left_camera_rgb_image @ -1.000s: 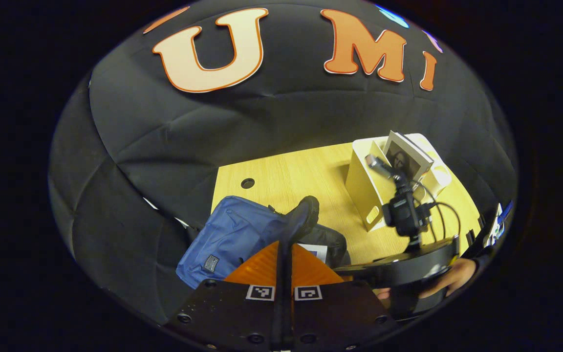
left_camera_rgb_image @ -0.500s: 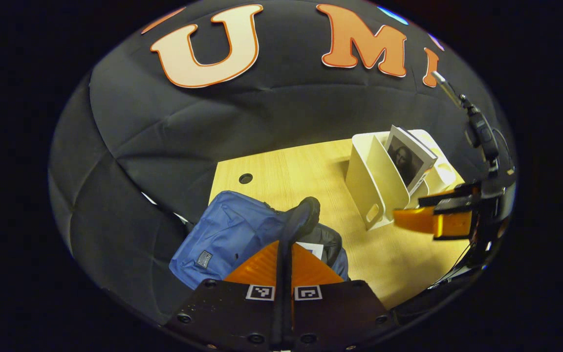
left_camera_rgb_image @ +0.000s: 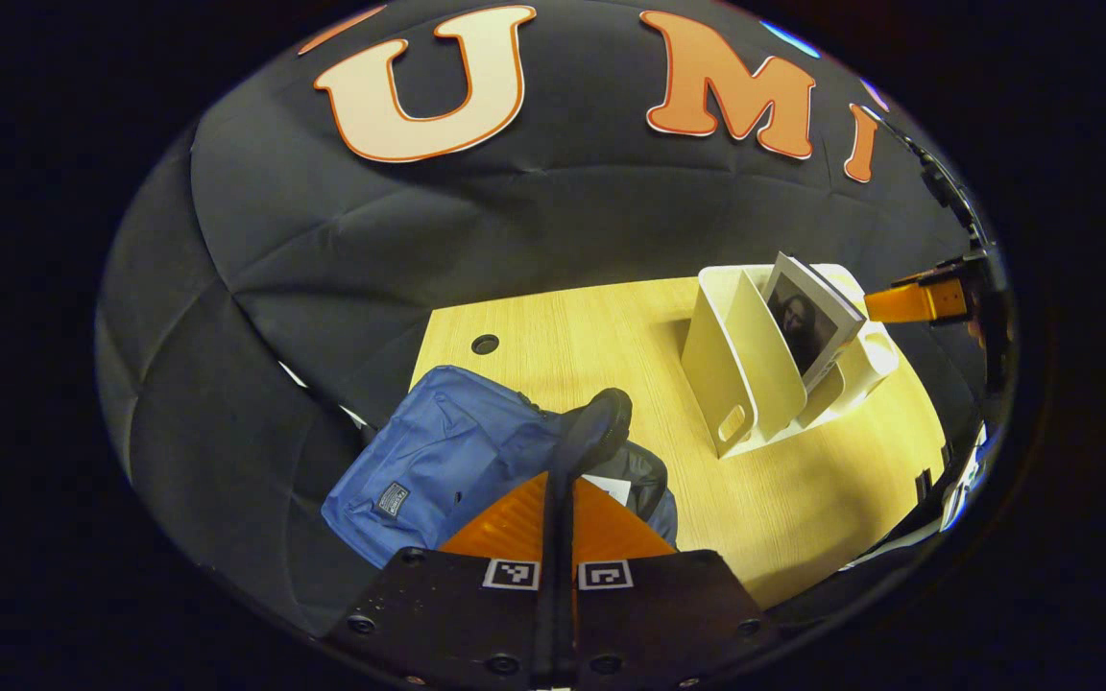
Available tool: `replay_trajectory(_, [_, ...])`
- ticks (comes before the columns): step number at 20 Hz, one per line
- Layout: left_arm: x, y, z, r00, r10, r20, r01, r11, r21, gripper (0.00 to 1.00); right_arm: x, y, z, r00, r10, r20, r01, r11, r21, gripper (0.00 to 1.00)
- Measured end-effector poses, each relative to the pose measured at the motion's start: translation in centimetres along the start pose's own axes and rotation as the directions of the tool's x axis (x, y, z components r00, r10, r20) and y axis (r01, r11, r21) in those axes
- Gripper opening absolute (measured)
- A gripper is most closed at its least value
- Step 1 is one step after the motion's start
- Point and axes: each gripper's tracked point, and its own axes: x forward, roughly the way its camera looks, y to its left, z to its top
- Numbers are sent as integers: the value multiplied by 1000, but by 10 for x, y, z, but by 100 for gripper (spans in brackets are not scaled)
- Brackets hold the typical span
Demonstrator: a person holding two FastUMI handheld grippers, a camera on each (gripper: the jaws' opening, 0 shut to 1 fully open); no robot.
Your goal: Open the schoolbag, grab two books from the bookshelf and put them into the schoolbag.
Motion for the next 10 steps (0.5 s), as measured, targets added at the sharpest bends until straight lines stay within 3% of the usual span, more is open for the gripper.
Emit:
replay_trajectory(3, [-1,-3,-3,1000,-5,0,5,1000,-21,1,43,-25,5,995,-65,-74,63,998,-25,98])
replay_trajectory(10, [-2,-4,-12,1000,-24,-3,24,998,-55,1,104,-13,-15,957,-23,-289,15,999,-30,98])
